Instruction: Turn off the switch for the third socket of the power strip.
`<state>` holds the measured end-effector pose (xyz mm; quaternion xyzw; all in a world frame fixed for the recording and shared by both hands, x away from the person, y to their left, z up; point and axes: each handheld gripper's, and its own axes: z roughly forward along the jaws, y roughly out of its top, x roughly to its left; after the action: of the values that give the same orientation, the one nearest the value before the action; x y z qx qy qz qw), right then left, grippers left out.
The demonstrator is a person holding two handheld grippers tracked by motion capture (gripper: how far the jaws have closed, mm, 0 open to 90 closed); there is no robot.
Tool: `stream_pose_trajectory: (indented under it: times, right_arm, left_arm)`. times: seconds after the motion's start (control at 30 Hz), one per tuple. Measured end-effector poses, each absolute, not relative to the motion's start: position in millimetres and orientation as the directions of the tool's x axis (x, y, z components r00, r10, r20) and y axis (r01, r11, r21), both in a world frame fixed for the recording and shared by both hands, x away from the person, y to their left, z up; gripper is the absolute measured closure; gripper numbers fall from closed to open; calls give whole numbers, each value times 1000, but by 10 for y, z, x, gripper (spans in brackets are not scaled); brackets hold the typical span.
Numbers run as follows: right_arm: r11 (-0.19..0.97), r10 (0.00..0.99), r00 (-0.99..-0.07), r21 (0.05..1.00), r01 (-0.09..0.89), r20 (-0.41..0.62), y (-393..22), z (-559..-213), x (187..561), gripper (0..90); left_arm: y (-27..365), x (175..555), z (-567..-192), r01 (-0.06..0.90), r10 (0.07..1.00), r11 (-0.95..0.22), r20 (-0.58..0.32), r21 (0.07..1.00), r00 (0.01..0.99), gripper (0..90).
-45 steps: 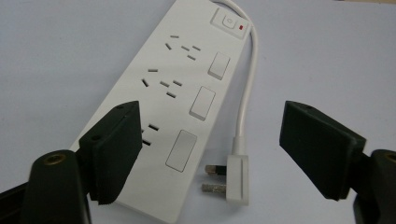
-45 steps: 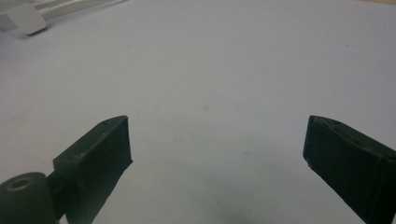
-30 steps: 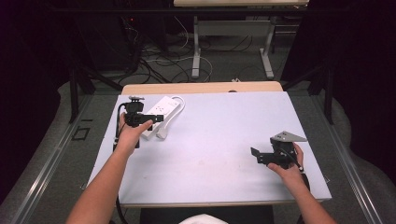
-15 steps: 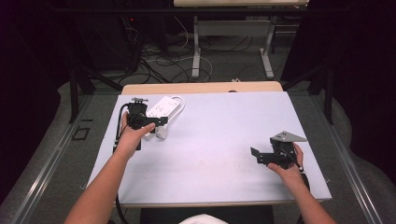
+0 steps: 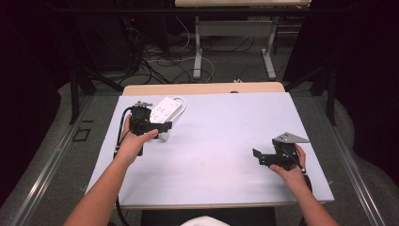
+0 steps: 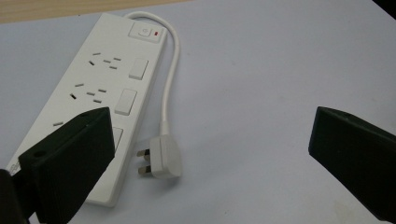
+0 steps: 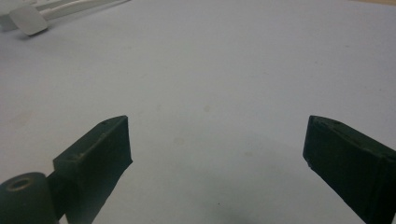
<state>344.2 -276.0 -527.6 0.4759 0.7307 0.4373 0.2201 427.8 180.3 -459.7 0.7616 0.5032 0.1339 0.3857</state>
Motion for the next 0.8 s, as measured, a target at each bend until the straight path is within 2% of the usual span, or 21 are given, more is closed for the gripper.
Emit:
stream_pose_trajectory:
  times: [0.8]
  right_arm:
    - [168, 887, -453, 850, 500, 91, -2752, -5274, 3440, 69]
  left_arm:
    - [2028, 3827, -4565, 627, 867, -171, -186, 760, 462, 16]
